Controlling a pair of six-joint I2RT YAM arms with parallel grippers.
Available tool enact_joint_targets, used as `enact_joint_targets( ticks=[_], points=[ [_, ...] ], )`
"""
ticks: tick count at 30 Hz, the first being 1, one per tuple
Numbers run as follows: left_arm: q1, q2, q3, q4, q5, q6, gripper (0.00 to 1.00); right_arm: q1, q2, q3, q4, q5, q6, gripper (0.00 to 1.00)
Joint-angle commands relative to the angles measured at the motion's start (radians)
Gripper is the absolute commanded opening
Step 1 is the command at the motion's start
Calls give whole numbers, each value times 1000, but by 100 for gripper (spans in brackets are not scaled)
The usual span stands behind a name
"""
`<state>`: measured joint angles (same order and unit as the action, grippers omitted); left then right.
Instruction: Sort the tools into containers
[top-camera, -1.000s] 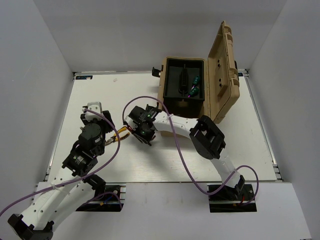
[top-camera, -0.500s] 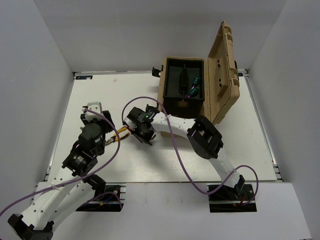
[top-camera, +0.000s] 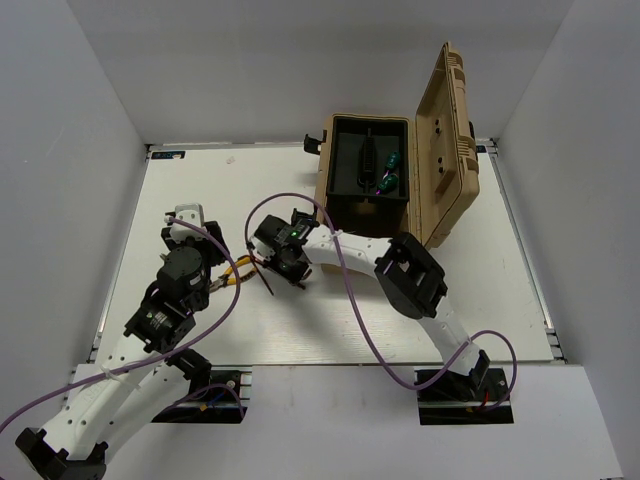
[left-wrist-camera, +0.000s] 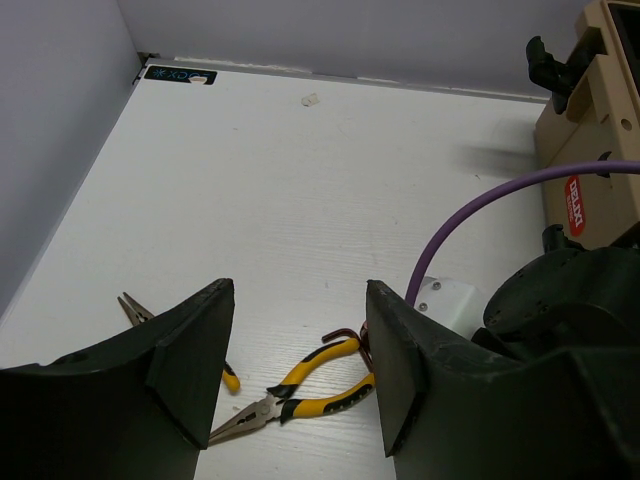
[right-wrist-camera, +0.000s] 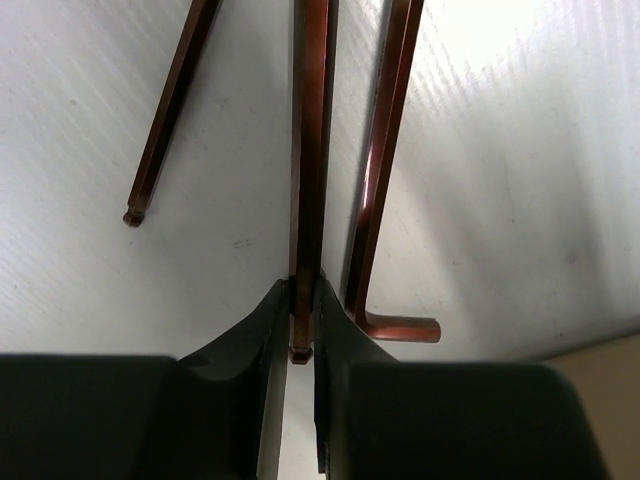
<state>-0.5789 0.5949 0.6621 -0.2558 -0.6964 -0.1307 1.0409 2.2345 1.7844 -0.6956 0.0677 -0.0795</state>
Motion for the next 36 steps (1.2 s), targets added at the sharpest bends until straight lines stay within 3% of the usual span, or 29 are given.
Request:
enact_joint_targets(
  ticks=[1,12,16,30,36],
  points=[
    [2,-1,10,-8,1,2,65,-1,-76,-26,-9,-39,24,0],
    [2,-1,10,-8,1,2,65,-13,-203,101,-105,-224,46,0],
    [2,-1,10,-8,1,2,65,-12,-211,101,-110,-213,46,0],
    [2,-1,10,-8,1,2,65,-13,-144,-121,-21,-178,34,0],
    [2,-1,10,-8,1,2,65,-13,-96,-132,-8,-177,32,0]
  ],
)
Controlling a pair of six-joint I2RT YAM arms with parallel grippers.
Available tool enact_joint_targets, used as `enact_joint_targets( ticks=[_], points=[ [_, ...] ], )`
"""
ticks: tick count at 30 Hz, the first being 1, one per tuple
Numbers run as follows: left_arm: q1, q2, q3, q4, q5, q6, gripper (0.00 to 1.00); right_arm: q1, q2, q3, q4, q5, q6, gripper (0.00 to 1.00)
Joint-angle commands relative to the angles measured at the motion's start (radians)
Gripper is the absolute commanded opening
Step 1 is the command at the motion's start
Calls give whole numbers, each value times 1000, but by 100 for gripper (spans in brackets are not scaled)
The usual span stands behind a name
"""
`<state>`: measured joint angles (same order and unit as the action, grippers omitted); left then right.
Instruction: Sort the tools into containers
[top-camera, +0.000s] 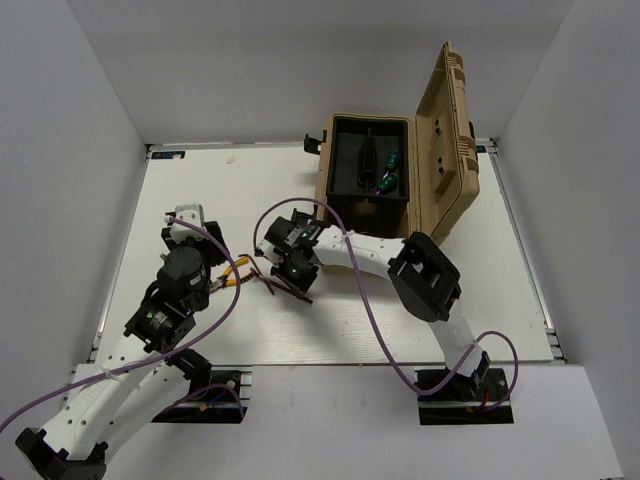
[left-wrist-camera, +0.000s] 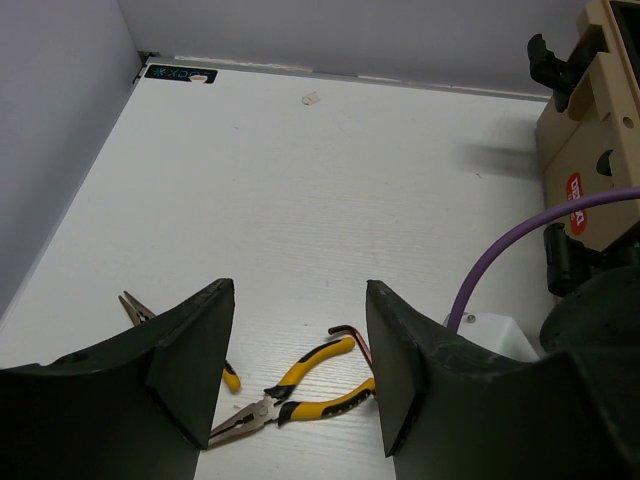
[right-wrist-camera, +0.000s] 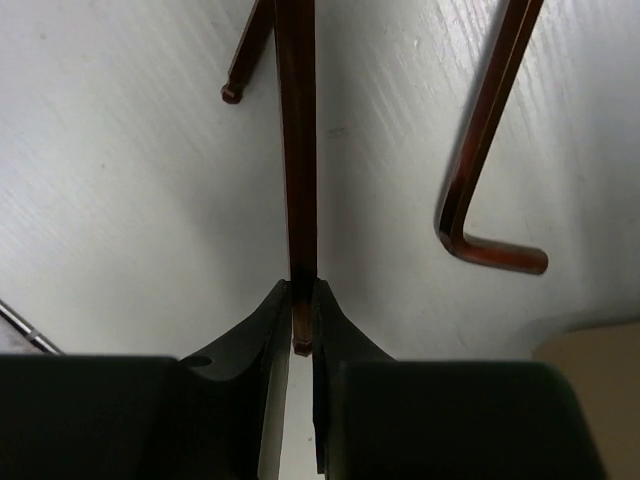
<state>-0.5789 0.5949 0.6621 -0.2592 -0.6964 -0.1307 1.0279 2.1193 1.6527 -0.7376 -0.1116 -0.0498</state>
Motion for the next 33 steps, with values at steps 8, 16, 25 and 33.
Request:
enact_joint_targets(
  ticks=[8,16,25,33],
  points=[
    [2,-1,10,-5,1,2,65,4,57,1,55,38,2,0],
    [2,-1,10,-5,1,2,65,8,97,51,60,46,2,28],
    [2,-1,10,-5,1,2,65,8,159,156,35,40,-2,38],
    [2,-1,10,-5,-8,2,65,9,249,300,-17,4,13,24]
  ],
)
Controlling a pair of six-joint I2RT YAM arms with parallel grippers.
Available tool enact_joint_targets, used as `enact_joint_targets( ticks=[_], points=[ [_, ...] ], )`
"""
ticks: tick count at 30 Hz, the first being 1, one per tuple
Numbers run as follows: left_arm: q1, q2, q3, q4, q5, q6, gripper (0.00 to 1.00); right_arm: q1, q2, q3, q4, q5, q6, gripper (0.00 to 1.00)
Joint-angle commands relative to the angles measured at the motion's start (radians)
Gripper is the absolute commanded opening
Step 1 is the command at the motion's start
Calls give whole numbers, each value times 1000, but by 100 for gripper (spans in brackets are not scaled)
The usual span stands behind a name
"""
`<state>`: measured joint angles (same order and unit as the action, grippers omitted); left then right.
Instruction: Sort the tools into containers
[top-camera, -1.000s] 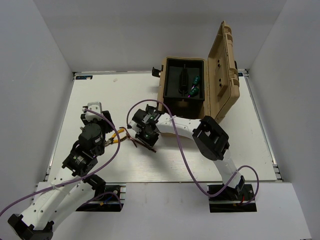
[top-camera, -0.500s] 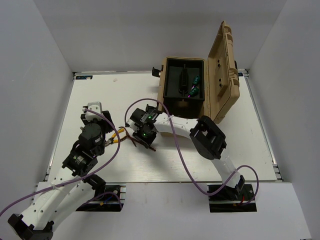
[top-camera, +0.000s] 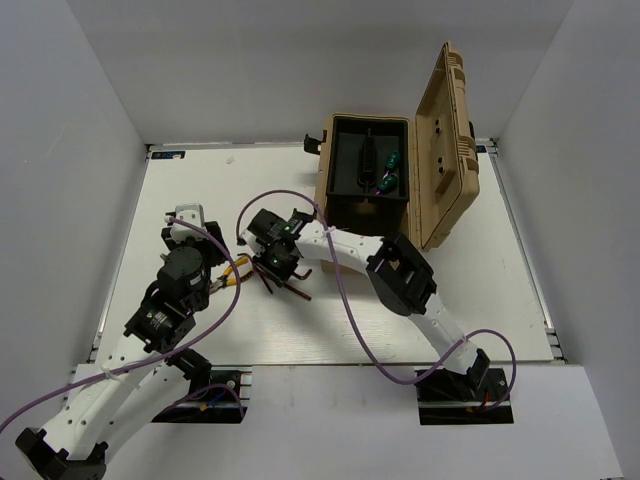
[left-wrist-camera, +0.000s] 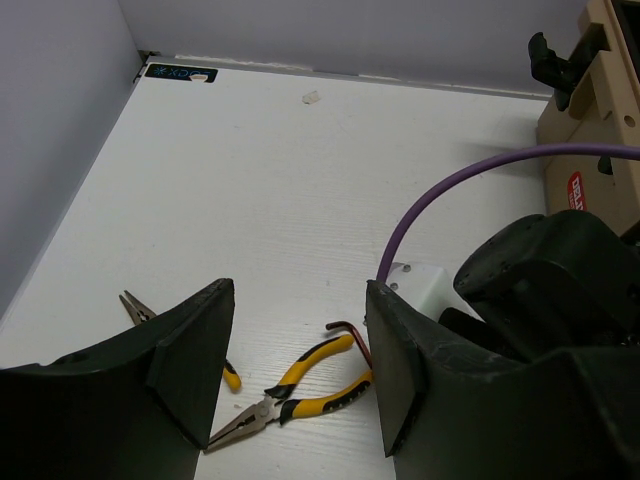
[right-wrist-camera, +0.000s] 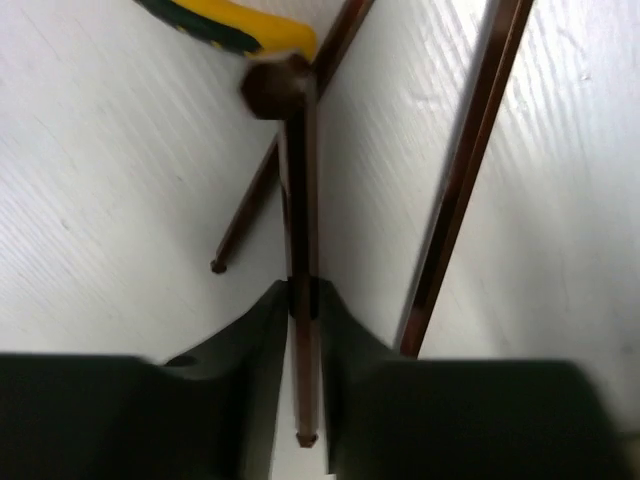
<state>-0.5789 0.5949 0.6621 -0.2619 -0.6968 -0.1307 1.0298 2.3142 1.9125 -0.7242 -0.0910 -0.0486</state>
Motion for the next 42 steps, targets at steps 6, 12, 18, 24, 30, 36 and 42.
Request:
enact_joint_targets(
  ticks=[6,12,18,24,30,36,42],
  points=[
    [2,-1,10,-2,-7,2,65,1,18,-18,-15,-27,24,0],
    [2,-1,10,-2,-7,2,64,-7,-97,-33,-20,-39,24,0],
    [2,9,10,-2,23,-9,58,-11,-238,13,-70,-108,29,0],
    [2,19,10,-2,23,-18,48,-28,-323,60,-106,-217,70,0],
    [2,-52,-36,75,138,23,39,-82,-368,193,-159,-181,87,0],
    [2,77,-16,76,331,43,40,-175,-397,267,-130,32,87,0],
    [2,297,59,-15,388,-27,61,-318,-403,269,-32,278,115,0]
  ],
)
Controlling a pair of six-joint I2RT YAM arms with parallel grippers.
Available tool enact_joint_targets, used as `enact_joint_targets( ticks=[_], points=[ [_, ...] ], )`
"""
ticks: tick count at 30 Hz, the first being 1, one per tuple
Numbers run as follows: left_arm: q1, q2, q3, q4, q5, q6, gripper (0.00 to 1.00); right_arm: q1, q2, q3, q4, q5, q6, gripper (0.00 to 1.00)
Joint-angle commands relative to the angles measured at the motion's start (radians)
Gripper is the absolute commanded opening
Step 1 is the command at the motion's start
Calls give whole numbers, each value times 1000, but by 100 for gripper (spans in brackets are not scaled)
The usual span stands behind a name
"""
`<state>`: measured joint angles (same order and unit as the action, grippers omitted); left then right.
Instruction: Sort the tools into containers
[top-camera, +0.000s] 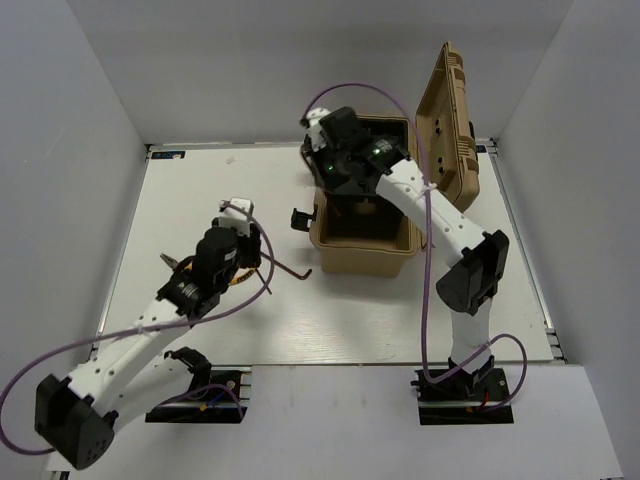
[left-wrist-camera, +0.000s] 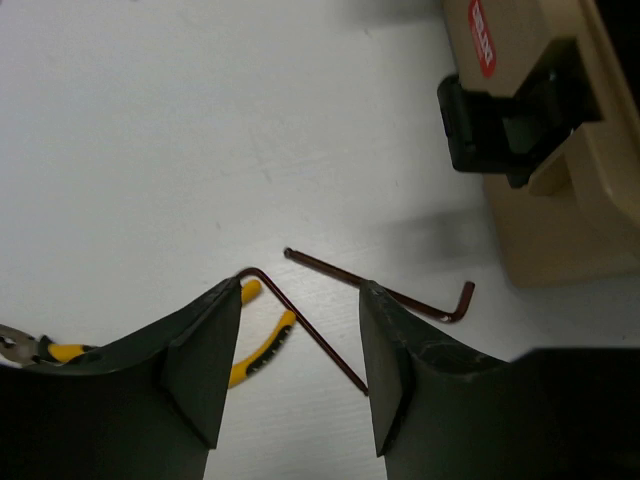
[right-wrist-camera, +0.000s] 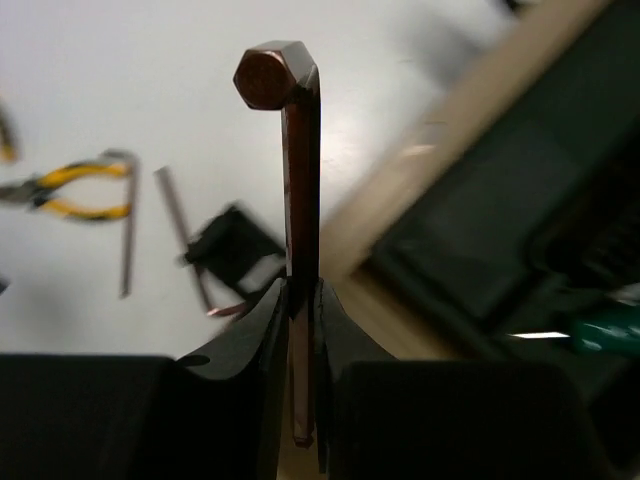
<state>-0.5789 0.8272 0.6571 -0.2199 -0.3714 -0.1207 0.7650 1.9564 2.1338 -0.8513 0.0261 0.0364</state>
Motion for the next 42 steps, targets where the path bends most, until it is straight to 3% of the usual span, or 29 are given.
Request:
enact_joint_targets(
  ticks=[1,8,13,22,25,27,30,33,35,36,39,42],
  points=[
    [2,94,76,-76,74,-74,62,-90,-41,46,116,184,34,0],
    [2,285,145,-197,62,-267,65,-165,88,120,187,219,115,0],
    [2,325,145,-251,62,-370,69,-168,125,84,273,265,229,0],
    [2,334,125,-265,71,-471,71,-217,188,83,313,290,269,0],
    [2,374,104,-254,80,-526,71,-234,193,72,313,246,273,20],
    [2,400,91,-243,80,-553,71,-243,190,55,296,203,280,41],
    [-10,427,72,-243,89,-563,71,-250,164,37,276,150,280,55],
    [-10,472,72,-243,75,-592,71,-251,102,18,244,101,290,57],
    [-10,492,72,-254,63,-603,70,-245,34,-14,233,55,292,49],
    [-10,504,72,-245,63,-603,68,-244,16,-40,230,45,284,31],
    [-10,532,72,-220,45,-637,66,-245,-71,-109,227,-72,264,0],
    [-10,567,72,-211,35,-669,64,-245,-163,-216,245,-211,227,0]
  ],
)
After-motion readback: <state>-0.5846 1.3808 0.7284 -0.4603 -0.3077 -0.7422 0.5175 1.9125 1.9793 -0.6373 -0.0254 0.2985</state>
